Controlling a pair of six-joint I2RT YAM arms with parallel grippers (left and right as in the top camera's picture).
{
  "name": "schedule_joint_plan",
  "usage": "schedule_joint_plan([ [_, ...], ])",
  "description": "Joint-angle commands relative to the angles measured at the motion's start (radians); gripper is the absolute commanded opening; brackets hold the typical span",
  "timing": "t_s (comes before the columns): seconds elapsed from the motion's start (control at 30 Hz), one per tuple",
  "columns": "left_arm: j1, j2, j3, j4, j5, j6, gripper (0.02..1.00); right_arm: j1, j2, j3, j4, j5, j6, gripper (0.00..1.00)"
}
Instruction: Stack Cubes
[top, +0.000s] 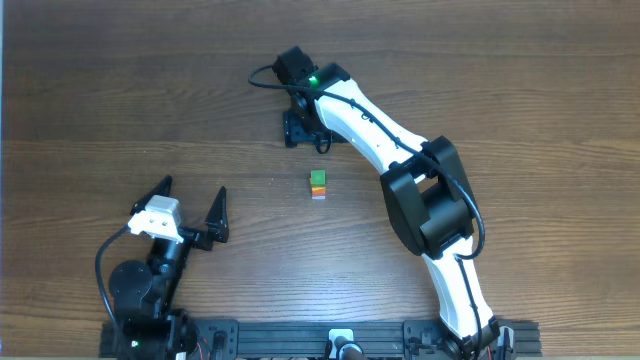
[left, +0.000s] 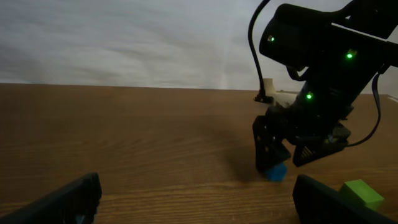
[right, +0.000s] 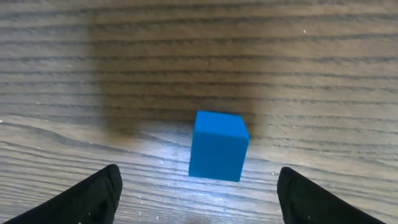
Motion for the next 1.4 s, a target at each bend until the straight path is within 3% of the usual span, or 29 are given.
schedule_joint_plan([
  [0.03, -0.005, -0.007, -0.009, 0.003, 0.009, 0.014, 1.0, 0.005, 0.031, 0.016, 0.008, 0.006, -0.005, 0.79],
  [0.7, -0.005, -0.007, -0.009, 0.003, 0.009, 0.014, 1.0, 0.005, 0.062, 0.016, 0.018, 0.045, -0.005, 0.673],
  [1.4, -0.005, -0.007, -0.009, 0.003, 0.009, 0.014, 1.0, 0.004, 0.062, 0.016, 0.011, 0.063, -0.005, 0.286],
])
